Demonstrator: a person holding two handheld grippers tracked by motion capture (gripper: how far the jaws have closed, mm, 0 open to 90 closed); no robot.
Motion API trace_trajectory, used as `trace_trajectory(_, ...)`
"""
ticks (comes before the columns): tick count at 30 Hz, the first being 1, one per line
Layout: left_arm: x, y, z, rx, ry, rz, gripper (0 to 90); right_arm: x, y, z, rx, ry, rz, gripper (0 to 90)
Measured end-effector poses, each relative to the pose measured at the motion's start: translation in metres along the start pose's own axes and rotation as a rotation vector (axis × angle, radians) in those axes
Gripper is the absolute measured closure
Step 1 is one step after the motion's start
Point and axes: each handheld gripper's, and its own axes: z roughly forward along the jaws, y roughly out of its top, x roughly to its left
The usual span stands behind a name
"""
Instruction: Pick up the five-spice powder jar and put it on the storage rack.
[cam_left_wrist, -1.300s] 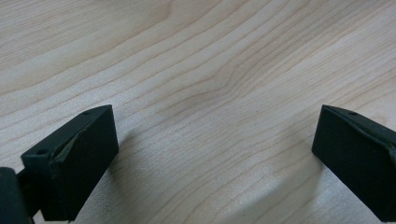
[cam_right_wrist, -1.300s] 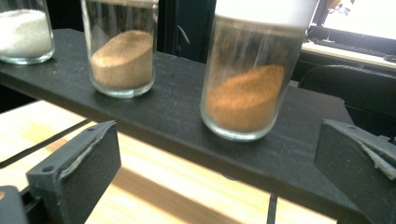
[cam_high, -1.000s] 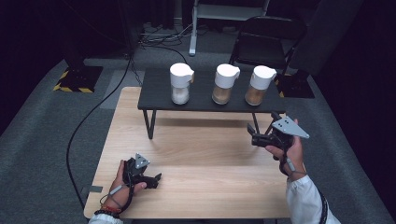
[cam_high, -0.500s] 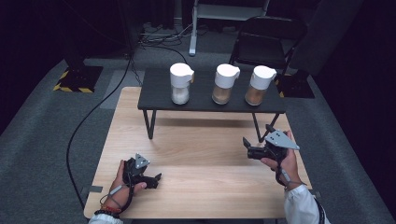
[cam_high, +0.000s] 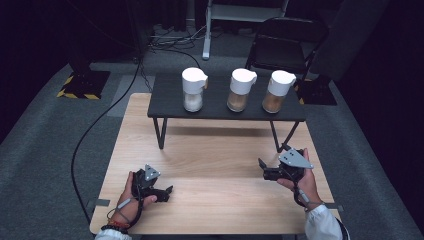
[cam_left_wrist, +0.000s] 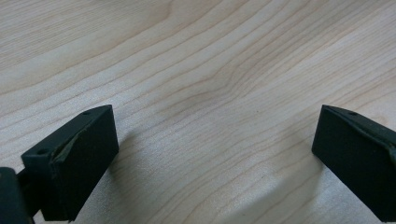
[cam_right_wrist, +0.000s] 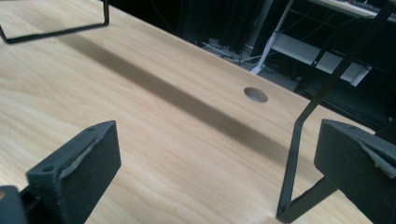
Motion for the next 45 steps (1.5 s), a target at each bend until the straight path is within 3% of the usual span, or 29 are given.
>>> trace_trajectory(14, 0.000, 0.000, 0.000, 0.000, 0.001, 0.000, 0.3, 0.004, -0.017, -0.002, 0.101, 0.002, -0.070, 0.2)
trace_trajectory(25, 0.000, 0.000, 0.000, 0.000, 0.000, 0.000, 0.3, 0.008, -0.030, -0.001, 0.175, 0.001, -0.088, 0.2)
trace_trajectory(38, 0.000, 0.000, 0.000, 0.000, 0.001, 0.000, 0.3, 0.005, -0.044, -0.010, 0.237, -0.025, -0.070, 0.3)
trace_trajectory(45, 0.000, 0.000, 0.000, 0.000, 0.001, 0.000, 0.3, -0.006, -0.050, -0.013, 0.263, -0.031, -0.016, 0.4)
